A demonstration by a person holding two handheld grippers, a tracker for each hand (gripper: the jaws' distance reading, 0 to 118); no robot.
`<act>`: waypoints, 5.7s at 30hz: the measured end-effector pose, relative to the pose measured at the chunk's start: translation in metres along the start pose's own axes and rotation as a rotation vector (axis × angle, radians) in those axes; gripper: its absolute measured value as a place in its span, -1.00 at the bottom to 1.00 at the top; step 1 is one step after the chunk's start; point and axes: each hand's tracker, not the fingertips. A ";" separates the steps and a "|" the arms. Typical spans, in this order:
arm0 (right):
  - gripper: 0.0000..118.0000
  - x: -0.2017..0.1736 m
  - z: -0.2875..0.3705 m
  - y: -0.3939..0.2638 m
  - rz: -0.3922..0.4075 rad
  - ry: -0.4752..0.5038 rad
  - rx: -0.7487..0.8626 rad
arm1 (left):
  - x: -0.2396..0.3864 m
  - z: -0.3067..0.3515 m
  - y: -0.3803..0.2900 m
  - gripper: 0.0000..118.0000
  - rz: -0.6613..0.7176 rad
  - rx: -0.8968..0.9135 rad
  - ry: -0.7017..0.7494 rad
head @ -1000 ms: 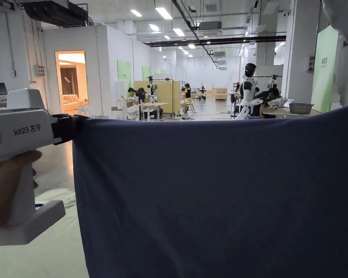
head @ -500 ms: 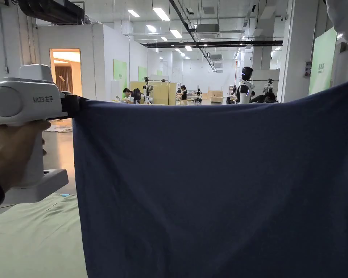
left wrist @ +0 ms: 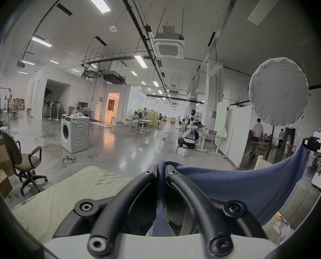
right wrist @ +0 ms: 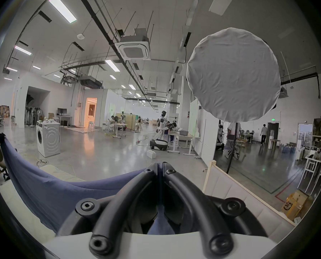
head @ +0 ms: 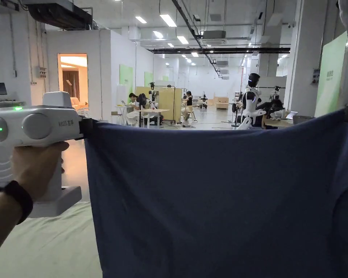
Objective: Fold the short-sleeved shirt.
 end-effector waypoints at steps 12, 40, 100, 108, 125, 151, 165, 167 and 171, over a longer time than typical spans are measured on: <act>-0.93 -0.017 0.003 -0.134 -0.171 0.186 -0.111 | -0.017 0.010 -0.118 -0.88 0.026 -0.125 -0.020; -0.93 -0.010 0.333 -0.427 -0.259 0.262 -0.555 | -0.086 0.290 -0.422 -0.88 0.223 -0.408 -0.099; -1.00 -0.066 0.415 -0.326 -0.281 0.340 -0.304 | 0.024 0.390 -0.298 -1.00 -0.176 -0.220 -0.039; -1.00 -0.069 0.409 -0.341 -0.313 0.366 -0.389 | -0.034 0.342 -0.374 -0.75 0.012 -0.439 -0.058; -1.00 -0.077 0.412 -0.359 -0.277 0.365 -0.501 | -0.076 0.258 -0.486 0.17 0.026 -0.729 -0.009; 0.06 -0.047 0.292 -0.503 -0.287 0.141 -0.861 | -0.033 0.228 -0.491 -0.80 -0.237 -0.922 -0.004; -0.84 -0.052 0.280 -0.511 -0.274 0.211 -0.911 | -0.038 0.236 -0.489 -0.80 -0.139 -0.878 0.015; -0.85 -0.051 0.285 -0.504 -0.262 0.211 -0.891 | -0.044 0.245 -0.482 -0.85 -0.065 -0.805 -0.005; -0.86 -0.041 0.301 -0.480 -0.279 0.178 -0.830 | -0.054 0.271 -0.464 -0.87 0.064 -0.717 -0.005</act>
